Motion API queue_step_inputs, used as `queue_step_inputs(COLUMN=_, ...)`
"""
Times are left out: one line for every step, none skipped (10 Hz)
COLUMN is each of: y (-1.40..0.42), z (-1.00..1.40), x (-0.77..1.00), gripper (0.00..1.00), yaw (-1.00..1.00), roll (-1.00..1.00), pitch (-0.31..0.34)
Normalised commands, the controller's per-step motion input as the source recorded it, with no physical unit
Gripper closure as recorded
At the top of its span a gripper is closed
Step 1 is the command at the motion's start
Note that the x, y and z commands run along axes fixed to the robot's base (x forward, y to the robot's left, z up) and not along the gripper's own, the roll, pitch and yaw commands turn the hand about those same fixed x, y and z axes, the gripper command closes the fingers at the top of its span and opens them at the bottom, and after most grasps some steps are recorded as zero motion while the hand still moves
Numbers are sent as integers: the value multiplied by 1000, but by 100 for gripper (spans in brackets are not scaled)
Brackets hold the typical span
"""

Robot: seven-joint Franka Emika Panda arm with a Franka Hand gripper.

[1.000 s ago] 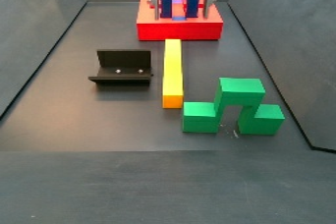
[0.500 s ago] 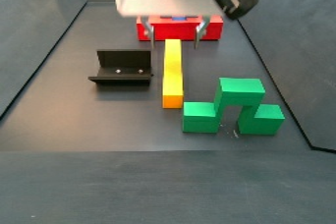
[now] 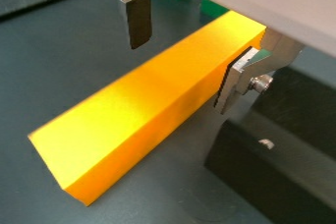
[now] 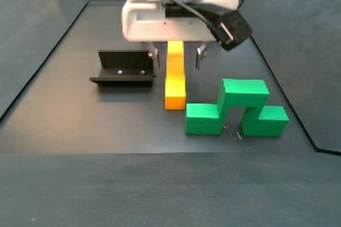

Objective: Pick up the yellow object. Move up. Move to above the board. Insert the yellow object.
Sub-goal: Pick up the yellow object.

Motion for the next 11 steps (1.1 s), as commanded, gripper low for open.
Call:
queue_step_inputs(y=0, z=-374, x=-100, gripper=0, yaw=-11, roll=13, pitch=0)
queue_step_inputs(y=0, z=-183, x=-66, gripper=0, yaw=-31, roll=0, pitch=0)
queue_step_inputs(y=0, z=-143, x=0, gripper=0, yaw=-20, roll=-37, pitch=0)
queue_step_inputs(y=0, z=-11, x=0, gripper=0, yaw=0, roll=-36, pitch=0)
queue_step_inputs(y=0, z=0, x=0, gripper=0, yaw=0, roll=0, pitch=0)
queue_step_inputs(y=0, z=0, x=0, gripper=100, yaw=0, roll=0, pitch=0)
queue_step_inputs(y=0, z=0, x=0, gripper=100, yaw=0, roll=0, pitch=0)
queue_step_inputs(y=0, z=0, x=0, gripper=100, yaw=0, roll=0, pitch=0)
queue_step_inputs(y=0, z=0, x=0, gripper=100, yaw=0, roll=0, pitch=0)
queue_step_inputs(y=0, z=0, x=0, gripper=100, yaw=0, roll=0, pitch=0)
queue_step_inputs(y=0, z=0, x=0, gripper=100, yaw=0, roll=0, pitch=0)
